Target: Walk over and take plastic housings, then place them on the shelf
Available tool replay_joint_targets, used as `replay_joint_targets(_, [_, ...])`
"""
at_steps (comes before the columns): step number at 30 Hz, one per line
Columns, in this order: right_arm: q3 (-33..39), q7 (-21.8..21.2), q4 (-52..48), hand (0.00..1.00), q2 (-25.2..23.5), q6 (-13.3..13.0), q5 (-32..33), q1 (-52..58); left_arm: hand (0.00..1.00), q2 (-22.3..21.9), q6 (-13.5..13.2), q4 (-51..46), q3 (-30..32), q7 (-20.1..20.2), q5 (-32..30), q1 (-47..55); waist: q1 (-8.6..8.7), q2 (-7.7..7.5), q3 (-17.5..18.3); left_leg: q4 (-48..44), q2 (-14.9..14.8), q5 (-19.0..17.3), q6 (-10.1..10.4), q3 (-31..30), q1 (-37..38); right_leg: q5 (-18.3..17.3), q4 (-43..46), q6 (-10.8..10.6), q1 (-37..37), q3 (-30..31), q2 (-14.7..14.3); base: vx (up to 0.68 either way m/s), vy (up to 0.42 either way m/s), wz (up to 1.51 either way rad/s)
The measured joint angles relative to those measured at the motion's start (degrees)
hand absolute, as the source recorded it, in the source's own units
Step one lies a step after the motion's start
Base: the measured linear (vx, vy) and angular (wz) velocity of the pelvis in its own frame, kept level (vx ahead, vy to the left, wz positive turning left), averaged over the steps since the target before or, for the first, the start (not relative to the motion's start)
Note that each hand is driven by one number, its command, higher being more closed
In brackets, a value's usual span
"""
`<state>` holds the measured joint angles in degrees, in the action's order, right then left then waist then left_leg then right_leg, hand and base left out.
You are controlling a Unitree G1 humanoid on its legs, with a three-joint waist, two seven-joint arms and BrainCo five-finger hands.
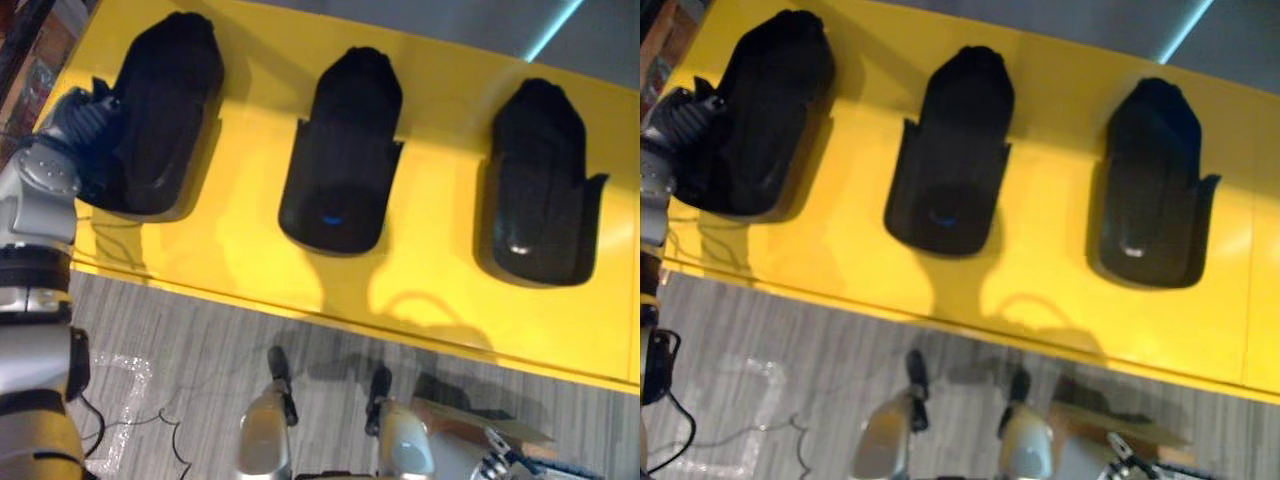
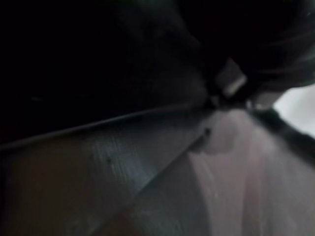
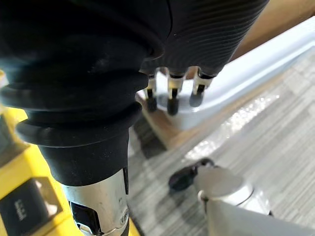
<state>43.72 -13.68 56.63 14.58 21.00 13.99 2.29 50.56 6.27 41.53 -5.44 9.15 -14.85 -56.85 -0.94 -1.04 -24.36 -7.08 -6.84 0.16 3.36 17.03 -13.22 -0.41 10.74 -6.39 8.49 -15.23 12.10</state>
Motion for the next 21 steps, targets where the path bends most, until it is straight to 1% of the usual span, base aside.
replay_joint_targets(7, [0.01,0.00,-0.32,0.00,0.00,0.02,0.00,0.10,1.00,-0.48,-0.34,0.00,0.00,0.20,-1.32,0.00,-0.05,0.55,-0.31,-1.37,-0.20,-0.29,-0.21,0.64,-0.84,0.00,-0.19,-0.01,0.44,1.07,0.02,-0.03,0.017,-0.05])
replay_joint_targets(8, [0.00,-0.01,-0.72,0.00,0.00,0.04,-0.01,0.17,0.00,-0.48,-0.40,0.00,0.00,0.42,-1.41,0.00,-0.04,0.56,-0.31,-1.43,-0.24,-0.29,-0.21,0.73,-0.84,0.00,-0.21,-0.01,0.44,1.11,0.02,-0.03,0.010,-0.04])
replay_joint_targets(13, [0.00,-0.01,-1.59,0.00,0.00,-0.29,-0.02,0.85,0.00,-0.50,-0.54,-0.61,0.00,0.80,-1.43,0.00,-0.04,0.59,-0.33,-2.10,-0.44,-0.89,-0.13,0.92,-1.00,-0.01,-0.18,-0.01,0.40,1.16,0.02,0.00,0.003,-0.01])
replay_joint_targets(15, [0.00,0.03,-1.97,0.00,0.03,-0.49,-0.02,0.96,0.00,-0.56,-0.52,-0.73,0.00,0.58,-1.56,0.02,-0.06,0.73,-0.40,-4.27,-0.94,-1.78,-0.31,0.91,-1.66,-0.05,0.11,-0.06,0.35,1.21,-0.04,0.00,0.025,-0.06])
replay_joint_targets(16, [0.00,0.02,-2.37,0.00,0.16,-0.48,-0.02,0.96,0.00,-0.85,-0.53,-1.08,0.00,0.45,-1.98,0.02,-0.08,1.10,-0.61,-6.23,-1.50,-2.77,-0.42,0.87,-2.33,-0.07,0.60,-0.07,0.42,1.20,-0.11,-0.01,0.044,-0.04])
replay_joint_targets(17, [0.00,0.02,-2.38,0.00,0.48,-0.44,-0.04,0.96,0.00,-1.72,-0.52,-1.39,0.03,0.12,-2.18,0.02,-0.09,1.44,-0.81,-8.29,-1.85,-3.74,-0.55,0.85,-2.95,-0.58,1.42,-0.54,0.49,1.20,-0.13,-0.01,0.041,-0.02])
replay_joint_targets(19, [-0.09,-0.01,-2.60,0.00,0.59,-0.45,-0.04,0.94,0.00,-2.64,-0.44,-2.02,0.04,-0.24,-3.65,0.03,-0.12,1.50,-0.91,-11.13,-2.23,-5.49,-0.57,0.76,-4.11,-2.07,3.15,-0.88,1.00,1.21,0.24,-0.03,0.038,-0.03])
replay_joint_targets(21, [-0.25,0.01,-3.10,0.00,0.59,-0.48,-0.04,0.97,0.00,-2.64,-0.42,-2.66,0.08,-0.78,-4.26,0.02,-0.14,1.56,-0.98,-13.75,-2.64,-6.93,-0.57,0.79,-5.55,-3.49,4.90,-1.39,2.07,1.22,0.61,-0.04,0.030,-0.05])
